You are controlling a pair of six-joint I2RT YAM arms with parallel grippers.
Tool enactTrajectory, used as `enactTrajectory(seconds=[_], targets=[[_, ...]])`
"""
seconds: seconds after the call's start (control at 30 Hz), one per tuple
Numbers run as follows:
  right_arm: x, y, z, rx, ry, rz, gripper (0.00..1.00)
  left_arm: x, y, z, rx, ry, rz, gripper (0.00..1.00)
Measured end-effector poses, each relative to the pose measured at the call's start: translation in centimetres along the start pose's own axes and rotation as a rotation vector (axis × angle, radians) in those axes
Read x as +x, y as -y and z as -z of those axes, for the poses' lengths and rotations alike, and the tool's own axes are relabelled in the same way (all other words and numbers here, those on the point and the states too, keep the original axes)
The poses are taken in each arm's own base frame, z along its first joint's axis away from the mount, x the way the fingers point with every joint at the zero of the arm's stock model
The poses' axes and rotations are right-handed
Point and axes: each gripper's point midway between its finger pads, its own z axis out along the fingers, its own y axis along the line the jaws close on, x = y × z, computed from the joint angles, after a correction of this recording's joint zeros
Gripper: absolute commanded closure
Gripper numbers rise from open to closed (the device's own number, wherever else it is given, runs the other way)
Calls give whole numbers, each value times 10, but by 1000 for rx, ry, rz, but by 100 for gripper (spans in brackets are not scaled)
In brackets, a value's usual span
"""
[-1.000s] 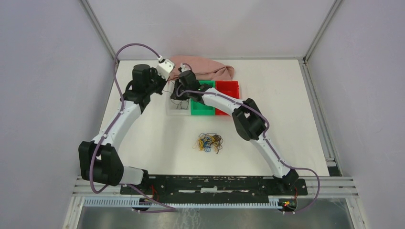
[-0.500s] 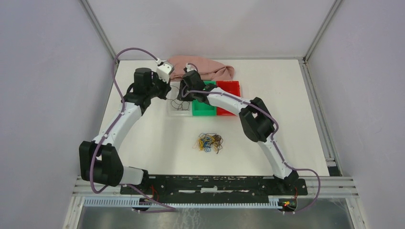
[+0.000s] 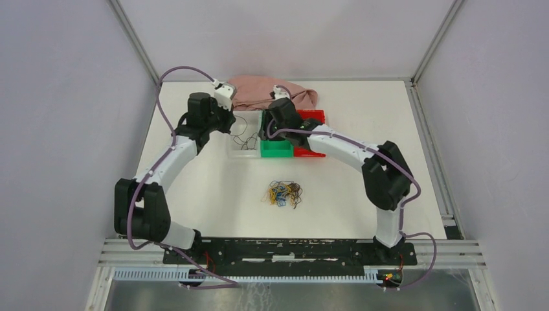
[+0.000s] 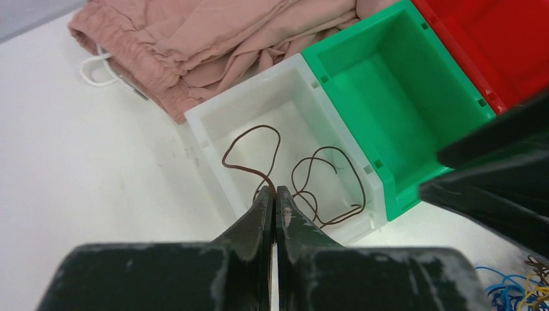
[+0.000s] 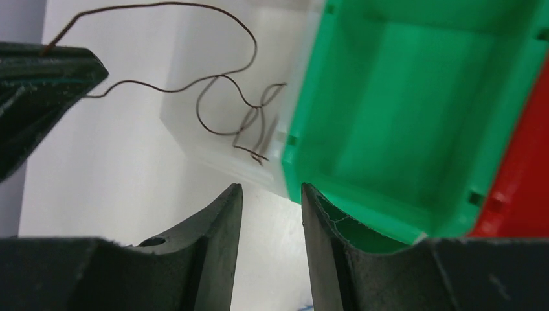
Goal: Untangle the cables
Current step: Place the cable in the bin.
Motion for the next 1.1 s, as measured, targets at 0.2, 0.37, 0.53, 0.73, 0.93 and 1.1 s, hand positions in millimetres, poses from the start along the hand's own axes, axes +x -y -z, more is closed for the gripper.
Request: enactTrajectory(seconds=[0.2, 0.37, 0.53, 0.73, 0.93, 1.1], targets=[[5, 43, 43, 64, 37, -16, 54, 19, 21, -30, 57, -65, 72, 97], [-3, 58, 70, 61, 120, -42, 53, 27, 37, -49, 84, -81, 73, 97], [7, 70, 79, 54, 143, -62, 53, 32, 34, -69, 26, -75, 52, 97], [10, 77, 85, 47, 165, -81, 53, 53, 18, -95, -61, -88, 17, 97], [13, 79, 89, 36, 179, -93, 54, 78, 10, -113, -100, -128, 0, 97], [17, 81, 89, 37, 175, -98, 54, 77, 14, -115, -98, -117, -27, 93]])
